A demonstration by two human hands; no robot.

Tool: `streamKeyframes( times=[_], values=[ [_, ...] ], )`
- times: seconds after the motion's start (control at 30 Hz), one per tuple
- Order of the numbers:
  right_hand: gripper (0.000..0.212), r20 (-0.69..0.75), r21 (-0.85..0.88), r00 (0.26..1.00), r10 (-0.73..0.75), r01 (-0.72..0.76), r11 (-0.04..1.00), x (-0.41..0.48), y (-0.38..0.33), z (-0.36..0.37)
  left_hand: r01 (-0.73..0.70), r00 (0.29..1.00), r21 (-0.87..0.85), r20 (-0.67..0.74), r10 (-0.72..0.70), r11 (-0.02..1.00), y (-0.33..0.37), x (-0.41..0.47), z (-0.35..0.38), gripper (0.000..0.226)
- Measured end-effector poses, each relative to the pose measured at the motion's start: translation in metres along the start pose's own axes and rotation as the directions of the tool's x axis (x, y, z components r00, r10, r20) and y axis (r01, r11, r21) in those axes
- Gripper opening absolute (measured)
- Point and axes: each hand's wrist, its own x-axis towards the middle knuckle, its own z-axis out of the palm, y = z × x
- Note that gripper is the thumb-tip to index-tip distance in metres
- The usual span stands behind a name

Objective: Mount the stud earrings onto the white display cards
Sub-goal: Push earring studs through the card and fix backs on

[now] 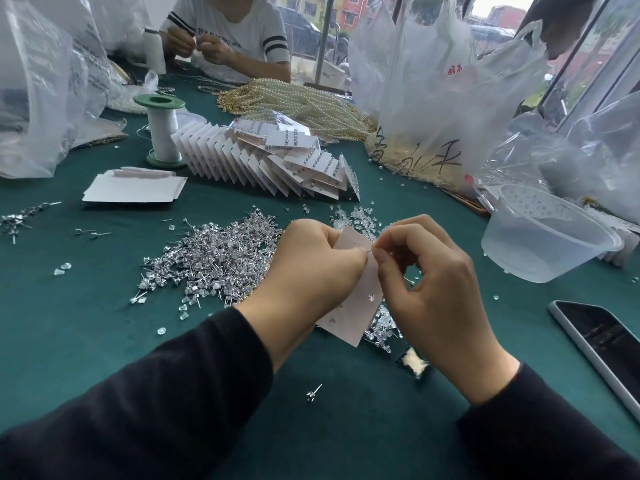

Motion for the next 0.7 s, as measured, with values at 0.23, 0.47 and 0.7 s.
streamKeyframes(
  times=[0.23,0.47,0.7],
  values=[
    [0.005,-0.019,-0.091,0.999,-0.044,0.042,0.995,-0.0033,0.0001,0.0063,0.028,1.0,-0.02,0.001,-0.028,0.999,-0.0007,-0.0015,0.0024,0.019],
    [0.007,-0.045,-0.135,0.996,-0.078,0.071,0.988,-0.0045,-0.0017,0.0079,0.018,1.0,-0.043,-0.002,-0.018,0.999,0.0007,-0.0023,0.0011,0.018],
    [0.008,-0.067,-0.15,0.994,-0.087,0.076,0.986,-0.0047,-0.0024,0.0081,-0.009,1.0,-0.066,0.011,0.01,0.998,0.0034,-0.0046,-0.0001,0.018]
  ],
)
